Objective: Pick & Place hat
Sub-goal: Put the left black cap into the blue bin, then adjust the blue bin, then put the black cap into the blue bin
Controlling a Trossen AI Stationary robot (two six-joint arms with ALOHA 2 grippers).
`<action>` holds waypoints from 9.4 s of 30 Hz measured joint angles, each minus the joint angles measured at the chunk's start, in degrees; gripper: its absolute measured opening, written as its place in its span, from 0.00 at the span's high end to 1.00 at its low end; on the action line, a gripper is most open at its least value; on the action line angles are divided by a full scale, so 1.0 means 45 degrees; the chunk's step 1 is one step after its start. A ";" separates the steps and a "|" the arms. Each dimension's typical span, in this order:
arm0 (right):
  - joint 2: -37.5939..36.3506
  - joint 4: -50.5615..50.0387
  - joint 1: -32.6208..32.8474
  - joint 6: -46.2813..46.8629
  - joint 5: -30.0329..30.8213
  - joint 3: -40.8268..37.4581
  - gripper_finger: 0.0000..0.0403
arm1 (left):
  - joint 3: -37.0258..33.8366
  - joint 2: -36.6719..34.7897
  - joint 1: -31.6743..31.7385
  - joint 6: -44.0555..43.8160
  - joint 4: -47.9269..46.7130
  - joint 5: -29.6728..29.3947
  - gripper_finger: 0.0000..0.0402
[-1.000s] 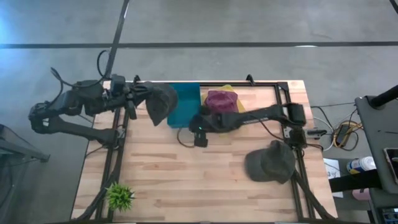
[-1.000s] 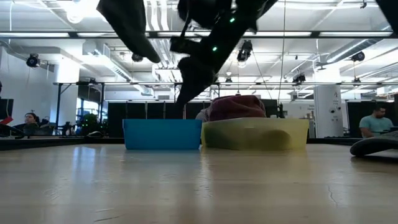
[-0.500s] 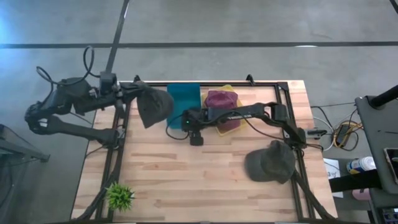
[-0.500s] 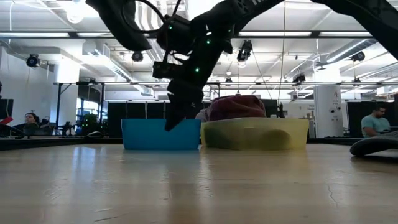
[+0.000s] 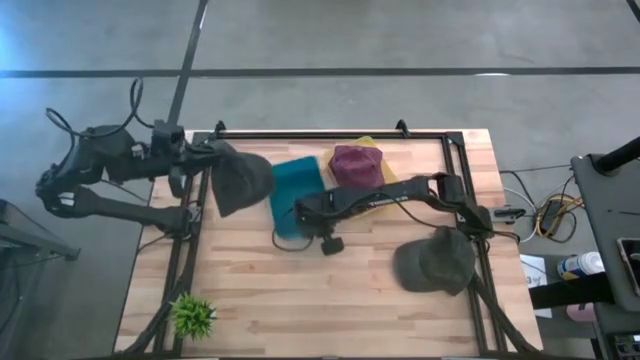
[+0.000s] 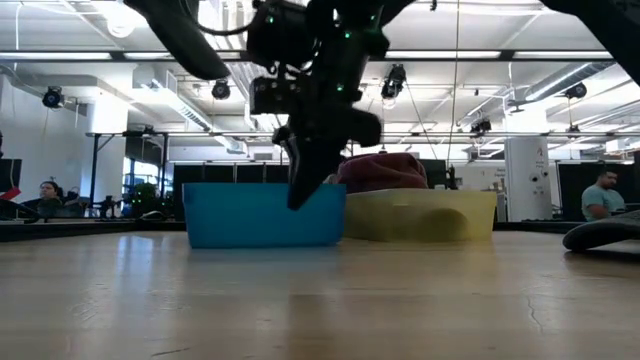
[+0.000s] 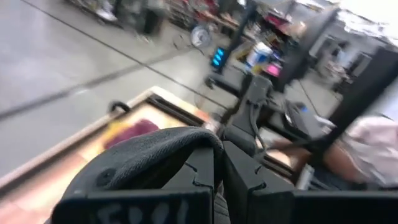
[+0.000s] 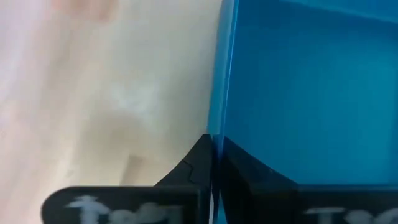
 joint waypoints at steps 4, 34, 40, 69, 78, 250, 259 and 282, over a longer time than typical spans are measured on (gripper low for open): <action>-0.0096 -0.0605 0.0875 -0.1369 0.0285 0.0000 0.97 | -0.0111 0.0786 -0.0005 -0.0356 -0.0539 0.1510 0.98; -0.0781 -0.1574 0.3721 -0.2816 0.2544 -0.0019 0.97 | -0.2017 0.4981 -0.0068 0.0136 -0.0031 0.8455 0.96; -0.0785 -0.1614 0.3721 -0.2860 0.2488 -0.0042 0.97 | -0.2142 0.4951 -0.0053 0.0811 -0.1461 0.8499 0.96; -0.0805 -0.1386 0.3716 -0.1612 0.2397 -0.0044 0.82 | -0.4187 0.6049 0.0641 0.1259 0.0460 0.8958 0.96; -0.0805 -0.1439 0.3716 -0.1473 0.2509 -0.0044 0.59 | -0.4410 0.5538 0.0869 0.0568 0.2572 0.8635 0.94; -0.7578 -0.4327 0.6079 2.0436 0.1675 -0.7008 0.51 | -0.5714 0.2923 -0.3026 -0.5578 0.5402 0.3186 0.58; -0.7867 -0.7095 0.8478 2.6505 0.0996 -0.7572 0.51 | -0.5606 0.6038 -0.4068 -0.6898 0.9066 0.6321 0.58; -0.7876 -0.1211 0.9943 2.6849 0.1216 -1.1254 0.51 | -0.0686 1.4157 -0.4705 -0.4169 0.7627 0.5097 0.58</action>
